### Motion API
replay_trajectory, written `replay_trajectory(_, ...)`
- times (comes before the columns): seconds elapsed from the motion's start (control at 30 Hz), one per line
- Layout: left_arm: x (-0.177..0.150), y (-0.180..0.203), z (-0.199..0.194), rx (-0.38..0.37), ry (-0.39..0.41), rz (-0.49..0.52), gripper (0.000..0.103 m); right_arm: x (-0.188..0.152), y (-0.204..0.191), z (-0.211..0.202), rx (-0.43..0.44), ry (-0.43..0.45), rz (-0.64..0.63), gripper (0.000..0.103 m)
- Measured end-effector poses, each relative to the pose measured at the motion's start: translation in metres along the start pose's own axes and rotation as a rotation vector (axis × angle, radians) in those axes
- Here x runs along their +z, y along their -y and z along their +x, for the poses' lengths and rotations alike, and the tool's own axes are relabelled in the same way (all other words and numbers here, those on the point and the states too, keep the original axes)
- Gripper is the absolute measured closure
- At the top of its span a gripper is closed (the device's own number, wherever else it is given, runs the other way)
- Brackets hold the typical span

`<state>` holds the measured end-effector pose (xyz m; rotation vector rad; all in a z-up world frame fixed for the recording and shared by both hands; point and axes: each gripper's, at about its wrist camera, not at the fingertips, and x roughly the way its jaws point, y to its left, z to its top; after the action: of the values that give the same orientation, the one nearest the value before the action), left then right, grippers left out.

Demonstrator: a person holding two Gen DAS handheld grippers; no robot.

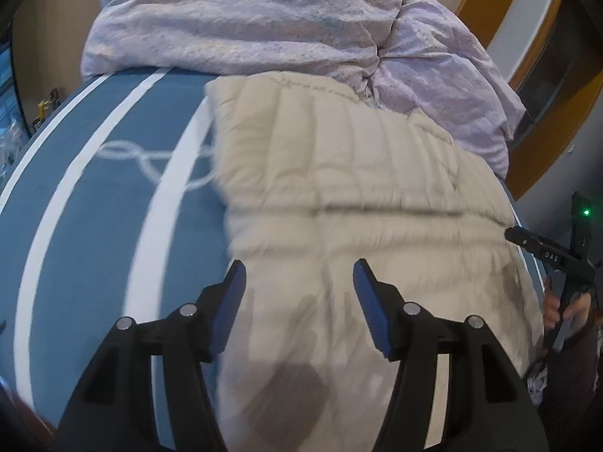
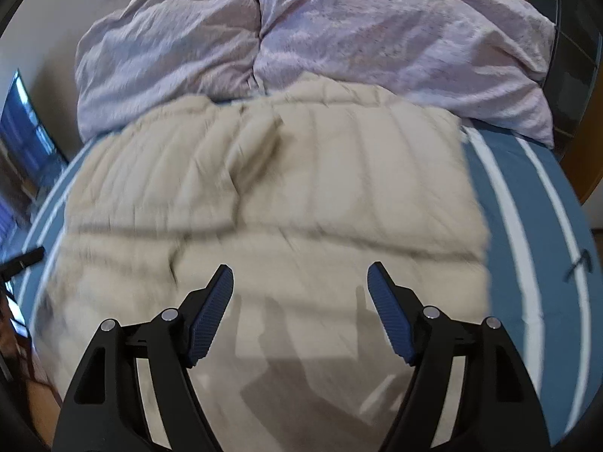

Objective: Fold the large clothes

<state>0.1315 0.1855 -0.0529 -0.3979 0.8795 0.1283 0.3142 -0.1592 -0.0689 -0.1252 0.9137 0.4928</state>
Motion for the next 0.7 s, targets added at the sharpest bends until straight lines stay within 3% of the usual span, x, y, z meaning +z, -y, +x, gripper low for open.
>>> replay_trajectory(0.17, -0.038, -0.02, -0.024, -0.029, -0.01, -0.014, 0.044, -0.047, 0.04, -0.033, -0.045, -0.009, 0.01, 0.028)
replay_trajectory(0.37, -0.068, -0.031, -0.029, -0.051, -0.031, -0.043, 0.044, -0.099, 0.091, -0.062, -0.006, -0.002, 0.147, 0.028)
replay_trajectory(0.7, -0.095, -0.029, -0.033, -0.085, -0.05, -0.035, 0.047, -0.156, 0.124, -0.075, 0.042, -0.006, 0.257, 0.029)
